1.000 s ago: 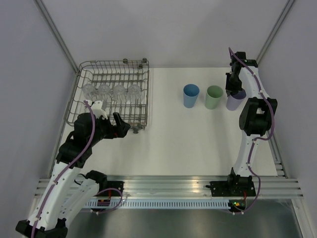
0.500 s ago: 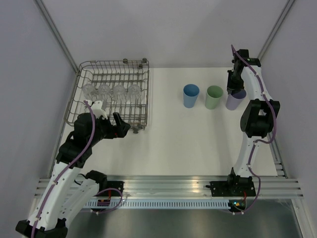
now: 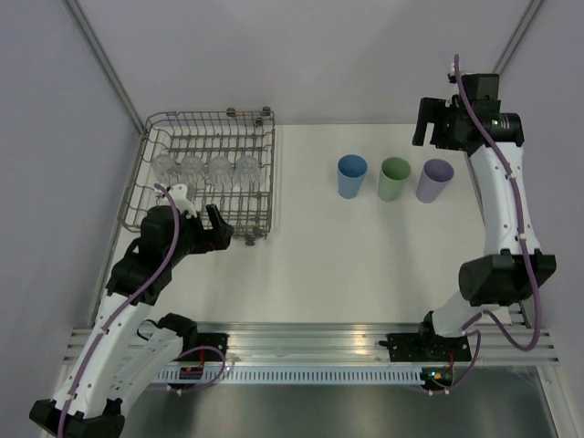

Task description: Unload the cups from the dish rack

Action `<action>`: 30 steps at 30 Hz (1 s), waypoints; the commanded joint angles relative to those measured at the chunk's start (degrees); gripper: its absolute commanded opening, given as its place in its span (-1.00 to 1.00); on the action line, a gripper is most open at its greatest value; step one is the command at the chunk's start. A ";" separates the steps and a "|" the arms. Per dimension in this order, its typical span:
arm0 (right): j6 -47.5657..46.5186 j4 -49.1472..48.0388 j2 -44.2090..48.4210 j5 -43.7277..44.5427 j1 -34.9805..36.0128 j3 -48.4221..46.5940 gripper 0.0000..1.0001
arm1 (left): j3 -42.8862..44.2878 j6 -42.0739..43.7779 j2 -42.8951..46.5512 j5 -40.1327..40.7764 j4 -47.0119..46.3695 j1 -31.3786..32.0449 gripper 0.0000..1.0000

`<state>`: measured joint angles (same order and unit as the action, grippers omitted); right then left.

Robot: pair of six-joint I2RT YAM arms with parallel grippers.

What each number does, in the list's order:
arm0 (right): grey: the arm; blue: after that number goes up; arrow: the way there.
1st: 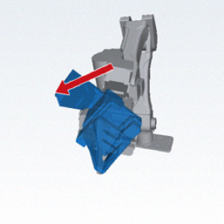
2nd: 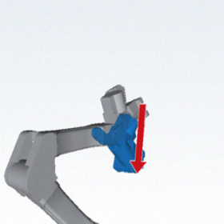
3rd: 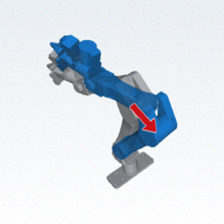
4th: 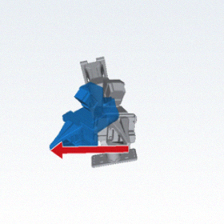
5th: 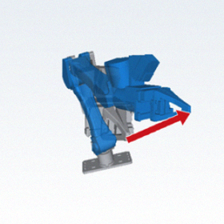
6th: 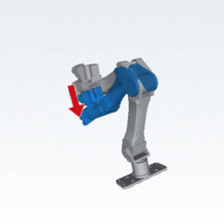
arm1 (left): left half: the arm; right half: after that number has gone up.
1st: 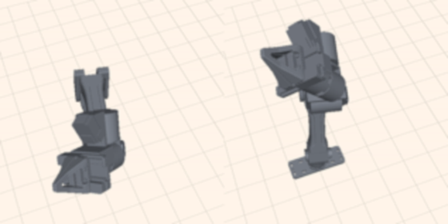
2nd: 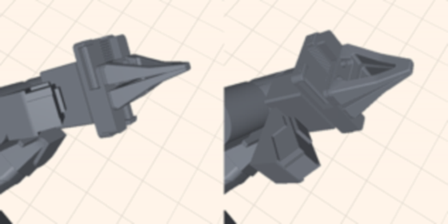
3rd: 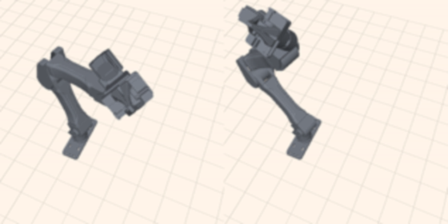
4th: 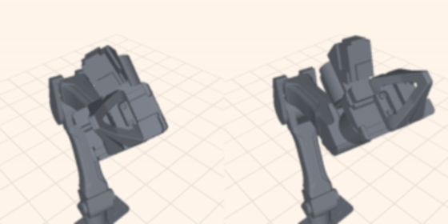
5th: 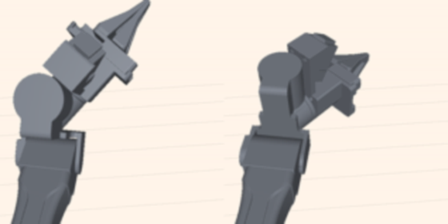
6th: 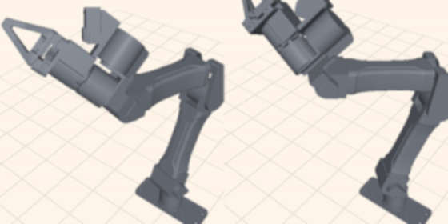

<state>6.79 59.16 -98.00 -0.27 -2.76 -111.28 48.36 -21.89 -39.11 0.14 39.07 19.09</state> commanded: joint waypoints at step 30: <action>19.41 -35.43 54.22 -22.76 6.46 58.55 0.96 | 37.23 -16.61 -44.80 18.23 6.28 0.42 0.99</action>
<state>28.16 24.16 -47.48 -26.59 3.86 -50.59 80.86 -33.89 -79.35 16.58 45.34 19.09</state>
